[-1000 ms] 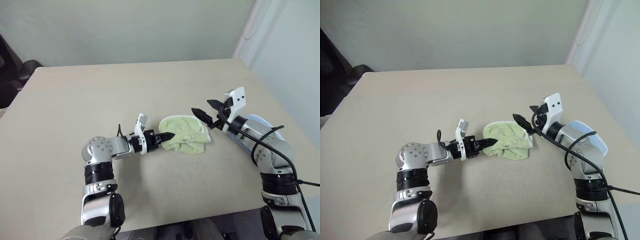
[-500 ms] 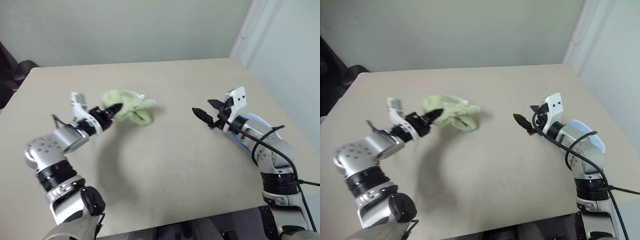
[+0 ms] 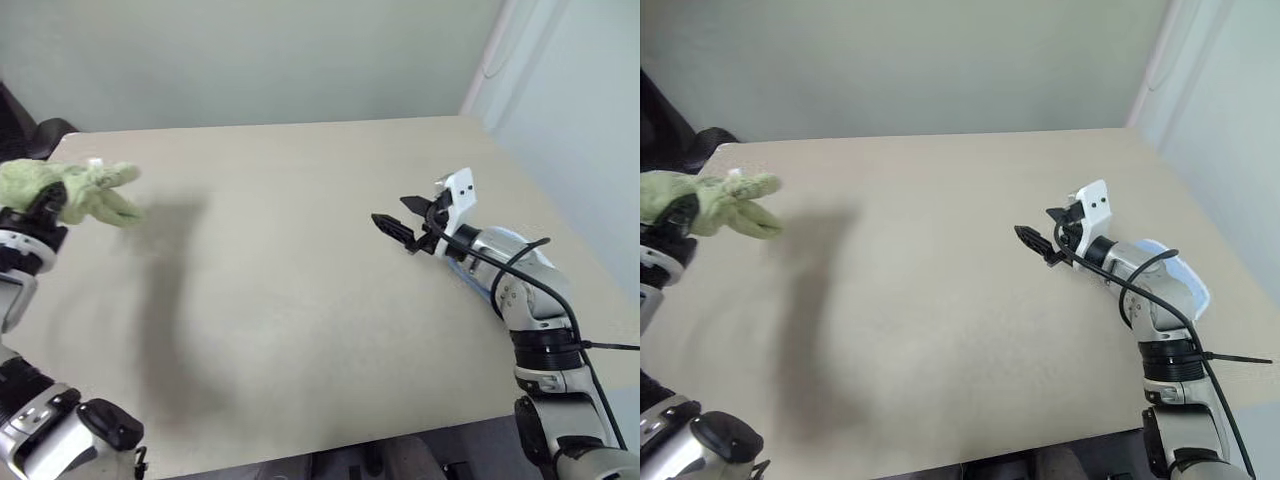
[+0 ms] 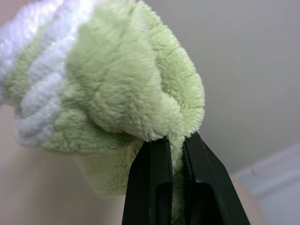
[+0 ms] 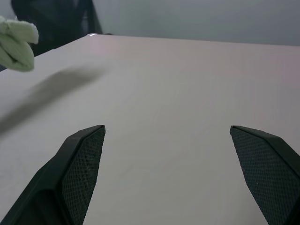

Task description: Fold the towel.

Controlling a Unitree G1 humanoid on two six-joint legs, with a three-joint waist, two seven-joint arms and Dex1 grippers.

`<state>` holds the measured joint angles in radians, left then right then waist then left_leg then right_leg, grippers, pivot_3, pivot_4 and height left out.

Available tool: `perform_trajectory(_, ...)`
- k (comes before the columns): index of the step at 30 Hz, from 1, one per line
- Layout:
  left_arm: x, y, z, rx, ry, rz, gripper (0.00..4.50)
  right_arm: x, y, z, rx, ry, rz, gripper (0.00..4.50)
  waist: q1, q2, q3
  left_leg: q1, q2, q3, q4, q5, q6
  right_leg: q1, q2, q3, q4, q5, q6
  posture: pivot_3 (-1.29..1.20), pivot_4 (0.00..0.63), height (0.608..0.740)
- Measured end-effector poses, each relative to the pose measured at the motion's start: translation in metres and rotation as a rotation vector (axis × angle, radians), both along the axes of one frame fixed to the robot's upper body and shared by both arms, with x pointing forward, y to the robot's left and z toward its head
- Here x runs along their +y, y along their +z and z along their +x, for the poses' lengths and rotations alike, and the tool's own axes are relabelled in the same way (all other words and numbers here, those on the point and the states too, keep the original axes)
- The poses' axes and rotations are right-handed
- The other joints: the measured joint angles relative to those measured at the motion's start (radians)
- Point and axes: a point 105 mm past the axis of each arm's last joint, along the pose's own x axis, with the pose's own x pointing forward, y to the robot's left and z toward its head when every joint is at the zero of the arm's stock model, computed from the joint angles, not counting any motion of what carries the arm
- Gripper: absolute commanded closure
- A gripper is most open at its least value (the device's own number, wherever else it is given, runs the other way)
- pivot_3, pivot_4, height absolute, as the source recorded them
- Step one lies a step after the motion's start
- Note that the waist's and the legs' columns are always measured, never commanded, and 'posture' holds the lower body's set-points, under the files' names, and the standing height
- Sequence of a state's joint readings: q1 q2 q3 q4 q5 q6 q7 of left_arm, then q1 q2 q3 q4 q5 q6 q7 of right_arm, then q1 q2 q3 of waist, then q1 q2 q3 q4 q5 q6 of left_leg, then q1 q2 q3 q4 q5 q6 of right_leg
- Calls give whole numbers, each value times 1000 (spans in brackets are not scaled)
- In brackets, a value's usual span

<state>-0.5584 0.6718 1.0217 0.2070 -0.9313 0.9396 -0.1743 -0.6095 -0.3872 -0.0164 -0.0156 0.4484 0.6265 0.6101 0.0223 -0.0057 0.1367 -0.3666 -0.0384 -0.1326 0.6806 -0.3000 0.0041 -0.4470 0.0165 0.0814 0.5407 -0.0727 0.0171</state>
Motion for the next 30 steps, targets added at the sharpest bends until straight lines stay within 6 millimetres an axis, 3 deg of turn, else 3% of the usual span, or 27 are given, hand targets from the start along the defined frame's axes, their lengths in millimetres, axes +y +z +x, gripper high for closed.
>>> perform_trajectory(5,13,-1,16,18,19,-8,4481,9,1,1,-7,34,-1,0,9,-2,0,-3,0,-1,0,-3,-8,-2,0,0,1,6,-10,0,150,740)
perform_trajectory(15,-6,-11,49,50,-97,39,4481,11,-4,-2,0,36,-1,0,3,-3,-1,-3,0,-1,-1,0,-3,-4,0,-2,0,6,-10,0,150,740)
perform_trajectory(19,-3,-42,39,124,-85,40,4481,5,-8,-3,7,5,5,0,-10,-3,-1,-2,0,0,-2,0,-2,-3,0,-1,-1,6,-10,0,150,740)
perform_trajectory(24,-22,-105,15,243,-98,-7,4481,-2,-10,-5,5,-23,12,0,-15,-6,-1,-2,0,-1,-3,0,-4,-4,0,-1,-1,5,-9,0,150,740)
perform_trajectory(25,-27,-111,11,249,-101,-20,3874,-2,-9,-6,4,-23,12,0,-16,-7,-1,-2,0,-1,-2,0,-4,-4,0,-1,-1,1,-3,0,150,740)
perform_trajectory(30,-30,-107,-3,214,-71,-47,2218,-1,-8,-6,0,-22,11,0,-13,-8,0,-2,0,-1,-2,-2,-10,-4,0,-1,0,0,-2,0,150,740)
